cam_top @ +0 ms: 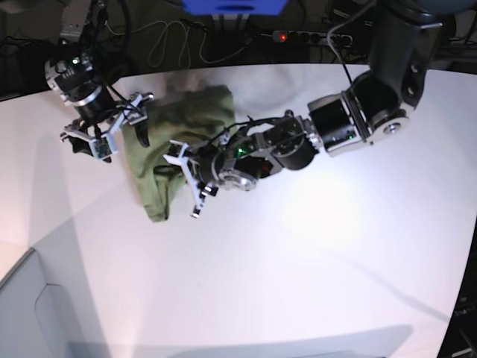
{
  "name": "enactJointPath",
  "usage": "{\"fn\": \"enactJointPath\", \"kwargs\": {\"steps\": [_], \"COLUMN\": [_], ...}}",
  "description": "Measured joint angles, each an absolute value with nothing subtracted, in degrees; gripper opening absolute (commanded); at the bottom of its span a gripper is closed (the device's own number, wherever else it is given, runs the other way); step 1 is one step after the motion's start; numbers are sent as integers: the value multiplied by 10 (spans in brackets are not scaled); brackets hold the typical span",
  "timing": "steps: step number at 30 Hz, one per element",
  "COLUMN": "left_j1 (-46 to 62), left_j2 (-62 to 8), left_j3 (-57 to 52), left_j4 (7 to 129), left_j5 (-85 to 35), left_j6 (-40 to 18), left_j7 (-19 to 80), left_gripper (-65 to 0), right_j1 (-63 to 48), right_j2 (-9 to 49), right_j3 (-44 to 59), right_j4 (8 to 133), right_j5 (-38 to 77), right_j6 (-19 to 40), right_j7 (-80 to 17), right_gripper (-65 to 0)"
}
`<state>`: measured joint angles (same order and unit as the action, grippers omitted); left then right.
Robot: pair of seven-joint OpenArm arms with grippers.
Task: Fold the T-shirt properly
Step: 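Pull the bundle with both grippers to square and flatten it, then release the bundle and withdraw the left gripper away from it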
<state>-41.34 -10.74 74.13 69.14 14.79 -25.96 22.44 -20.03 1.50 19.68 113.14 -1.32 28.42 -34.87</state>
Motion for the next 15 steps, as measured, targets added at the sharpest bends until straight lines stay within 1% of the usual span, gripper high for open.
{"fn": "enactJointPath", "kwargs": {"steps": [2, 4, 8, 10, 11, 15], "left_j1": [-423, -432, -442, -441, -438, -431], "left_j2": [-108, -111, -111, -111, -111, -114], "left_j3": [740, 738, 737, 737, 726, 647], "left_j4": [695, 697, 698, 698, 698, 740], "left_j5": [148, 148, 148, 148, 148, 144], "left_j6": [-257, -257, -256, -256, -257, -258], "left_j7": [255, 262, 259, 259, 259, 264], "left_gripper": [-488, -419, -308, -284, -282, -282], "right_j1": [-200, -200, -200, -200, -200, -200], "right_j2": [12, 10, 10, 10, 10, 10], "right_j3": [202, 202, 201, 201, 201, 201], "right_j4": [1132, 1133, 1133, 1133, 1133, 1133], "right_j5": [-13, -13, -13, -13, -13, -13], "right_j6": [284, 284, 284, 284, 284, 284], "right_j7": [-349, -349, -349, -349, -349, -348], "right_gripper": [-197, -197, -197, -197, -197, -197]}}
